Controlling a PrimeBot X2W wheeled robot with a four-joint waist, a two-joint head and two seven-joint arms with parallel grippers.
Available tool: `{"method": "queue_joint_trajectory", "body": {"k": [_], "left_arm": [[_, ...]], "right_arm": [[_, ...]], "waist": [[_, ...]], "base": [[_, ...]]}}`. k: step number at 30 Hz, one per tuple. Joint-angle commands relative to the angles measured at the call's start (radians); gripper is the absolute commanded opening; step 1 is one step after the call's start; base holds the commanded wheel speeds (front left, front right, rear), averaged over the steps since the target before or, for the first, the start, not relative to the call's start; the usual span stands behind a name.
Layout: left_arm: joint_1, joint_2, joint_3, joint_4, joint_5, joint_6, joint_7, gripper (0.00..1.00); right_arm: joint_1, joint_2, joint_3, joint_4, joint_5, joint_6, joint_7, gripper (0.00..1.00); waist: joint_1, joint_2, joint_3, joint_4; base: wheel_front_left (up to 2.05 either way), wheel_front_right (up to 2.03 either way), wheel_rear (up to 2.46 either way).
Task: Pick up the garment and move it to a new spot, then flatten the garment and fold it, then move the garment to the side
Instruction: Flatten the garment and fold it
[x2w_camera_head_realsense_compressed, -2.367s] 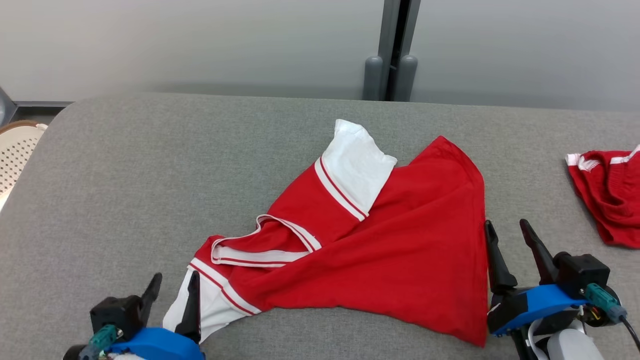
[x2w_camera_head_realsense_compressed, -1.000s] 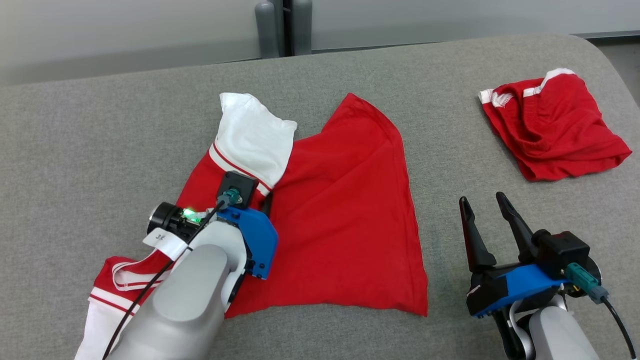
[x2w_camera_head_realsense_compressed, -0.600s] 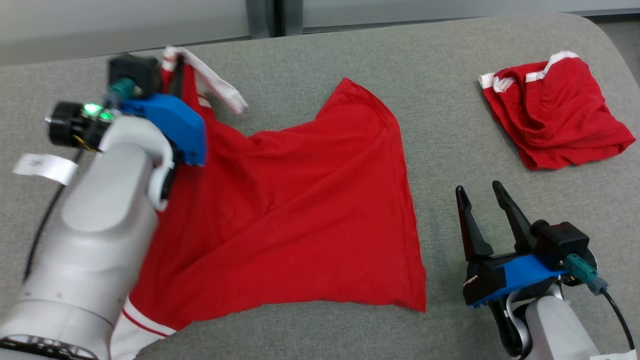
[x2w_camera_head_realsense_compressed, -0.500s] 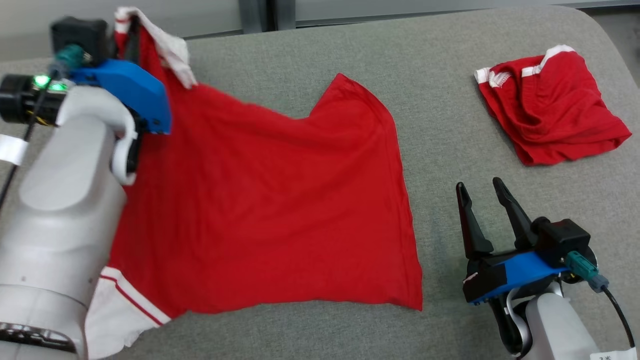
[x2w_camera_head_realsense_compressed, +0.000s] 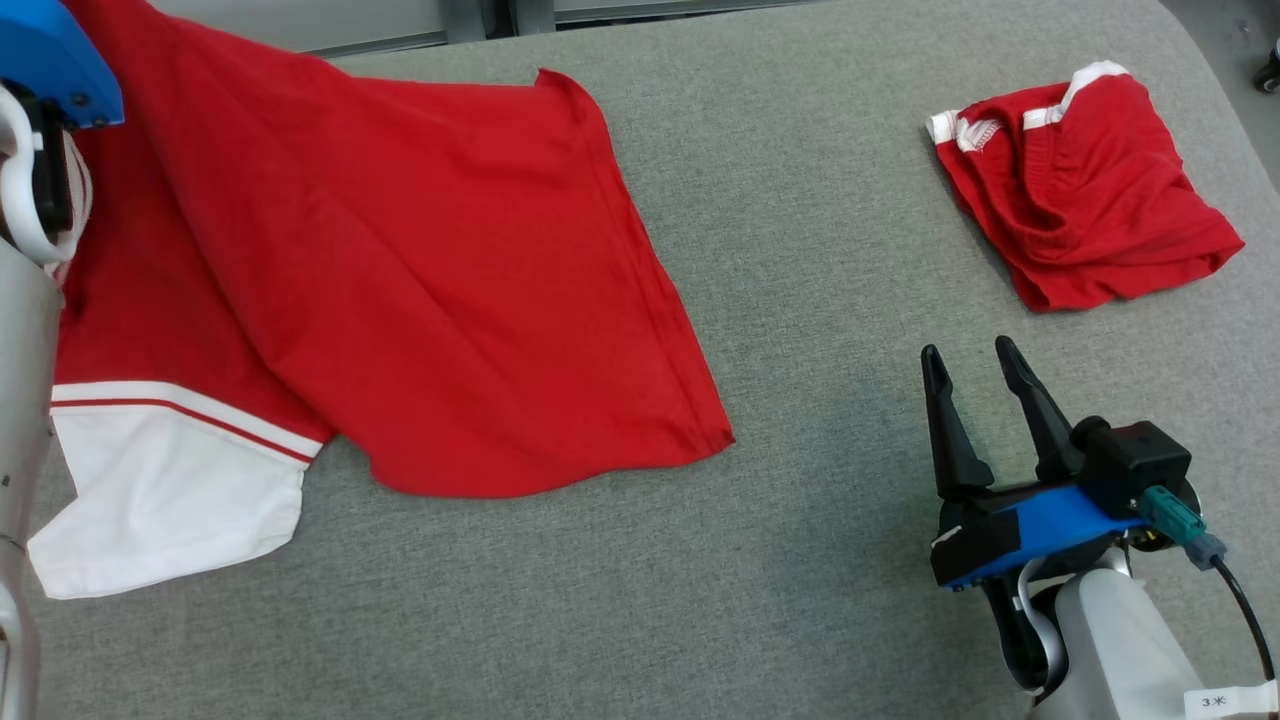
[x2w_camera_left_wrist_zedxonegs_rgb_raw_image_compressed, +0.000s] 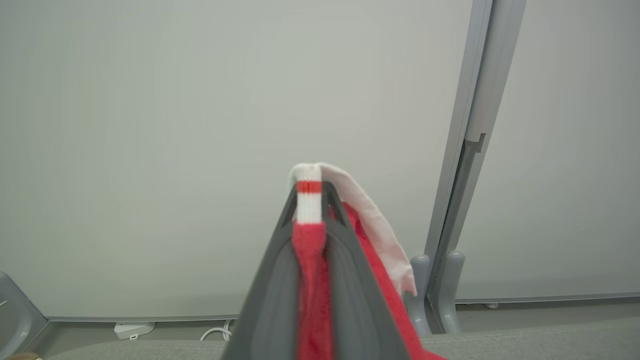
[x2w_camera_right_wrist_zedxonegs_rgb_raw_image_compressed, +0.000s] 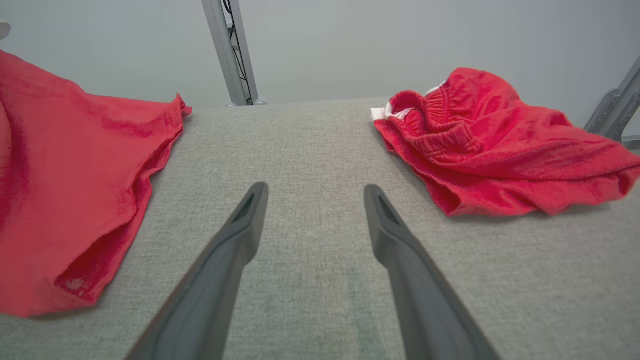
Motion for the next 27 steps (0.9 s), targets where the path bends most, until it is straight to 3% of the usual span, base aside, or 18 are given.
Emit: {"method": "queue_joint_trajectory", "body": {"k": [1,3,5,6,17,27], "left_arm": [[0.005,-0.002,-0.002,0.012,-0.007,-0.010,0.008,0.00],[0.023,-0.011,-0.003,0.029,-0.018,-0.024,0.019,0.00],[0.038,-0.013,-0.003,0.041,-0.026,-0.035,0.018,0.45],[0.044,-0.013,-0.006,0.044,-0.025,-0.041,0.014,1.00],[0.192,-0.039,-0.025,-0.012,-0.071,-0.148,-0.034,1.00],[0.505,-0.084,-0.028,-0.196,-0.095,-0.146,-0.072,1.00]], "right_arm": [[-0.011,-0.002,-0.001,0.004,0.005,0.000,-0.006,1.00],[-0.013,-0.002,0.004,0.005,0.007,0.000,-0.007,1.00],[-0.017,-0.002,0.011,0.003,0.012,0.000,-0.007,1.00],[-0.018,-0.002,0.013,0.002,0.013,0.000,-0.006,1.00],[0.024,-0.002,0.014,-0.009,-0.004,0.000,-0.007,1.00],[0.068,-0.002,0.006,0.009,-0.022,0.000,-0.007,1.00]], "waist": [[-0.0001,0.0000,-0.001,0.003],[-0.0001,0.0000,-0.002,0.008],[-0.0001,0.0000,-0.003,0.013],[-0.0001,0.0000,-0.005,0.016],[-0.0001,0.0000,-0.076,0.093],[-0.0001,0.0000,-0.193,0.181]], "base": [[0.00,0.00,0.00],[0.00,0.00,0.00],[0.00,0.00,0.00],[0.00,0.00,0.00],[0.00,0.00,0.00],[0.00,0.00,0.00]]}}
